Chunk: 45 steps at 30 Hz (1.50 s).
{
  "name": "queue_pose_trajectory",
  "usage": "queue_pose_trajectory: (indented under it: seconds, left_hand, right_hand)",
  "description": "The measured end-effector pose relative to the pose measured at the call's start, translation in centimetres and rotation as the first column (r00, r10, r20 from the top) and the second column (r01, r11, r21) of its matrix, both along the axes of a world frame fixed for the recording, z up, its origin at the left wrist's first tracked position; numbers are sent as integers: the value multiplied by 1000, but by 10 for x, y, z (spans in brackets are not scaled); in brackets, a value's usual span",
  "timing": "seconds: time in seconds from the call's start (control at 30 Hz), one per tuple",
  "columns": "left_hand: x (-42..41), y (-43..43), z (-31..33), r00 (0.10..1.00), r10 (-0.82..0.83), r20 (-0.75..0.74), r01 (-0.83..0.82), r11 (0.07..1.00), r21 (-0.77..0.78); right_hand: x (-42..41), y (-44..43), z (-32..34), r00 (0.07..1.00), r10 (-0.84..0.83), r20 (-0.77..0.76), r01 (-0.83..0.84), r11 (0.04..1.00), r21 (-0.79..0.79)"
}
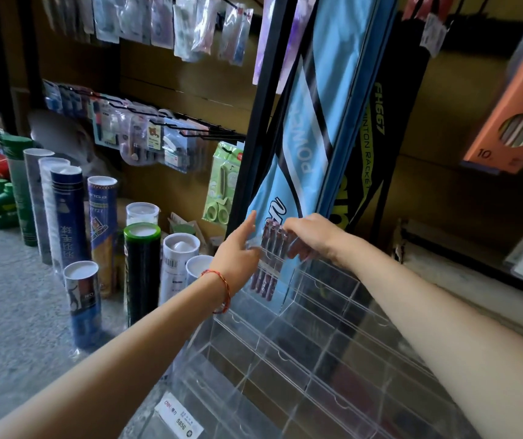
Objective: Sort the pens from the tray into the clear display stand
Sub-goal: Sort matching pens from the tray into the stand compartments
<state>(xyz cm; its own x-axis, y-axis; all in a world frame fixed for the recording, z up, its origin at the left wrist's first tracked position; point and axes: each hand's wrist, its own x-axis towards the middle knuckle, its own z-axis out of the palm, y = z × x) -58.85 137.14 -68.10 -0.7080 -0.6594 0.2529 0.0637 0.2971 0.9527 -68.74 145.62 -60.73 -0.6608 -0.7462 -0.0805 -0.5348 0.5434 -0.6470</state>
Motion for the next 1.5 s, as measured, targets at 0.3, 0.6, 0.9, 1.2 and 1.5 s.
queue_pose_trajectory:
  seconds: [0.3, 0.6, 0.9, 1.2, 1.5]
  left_hand:
    - [137, -35, -81, 954, 157, 254, -135, 985, -102]
    - [289, -40, -191, 764, 175, 621, -171, 983, -66]
    - [317, -27, -267, 583, 127, 802, -191, 982, -16]
    - [348, -11, -305, 488, 108, 866, -181, 983, -20]
    - [349, -6, -323, 441, 79, 894, 40, 993, -108]
  right_hand:
    - [99, -29, -3, 788, 180, -588, -355, 914, -196]
    - [232, -54, -229, 860, 498, 110, -489, 867, -99]
    - [261, -33, -344, 850, 265, 455, -444, 824, 350]
    - [284, -6, -411, 839, 363, 404, -537, 670, 512]
    - [281, -24, -413, 854, 268, 446, -461, 786, 412]
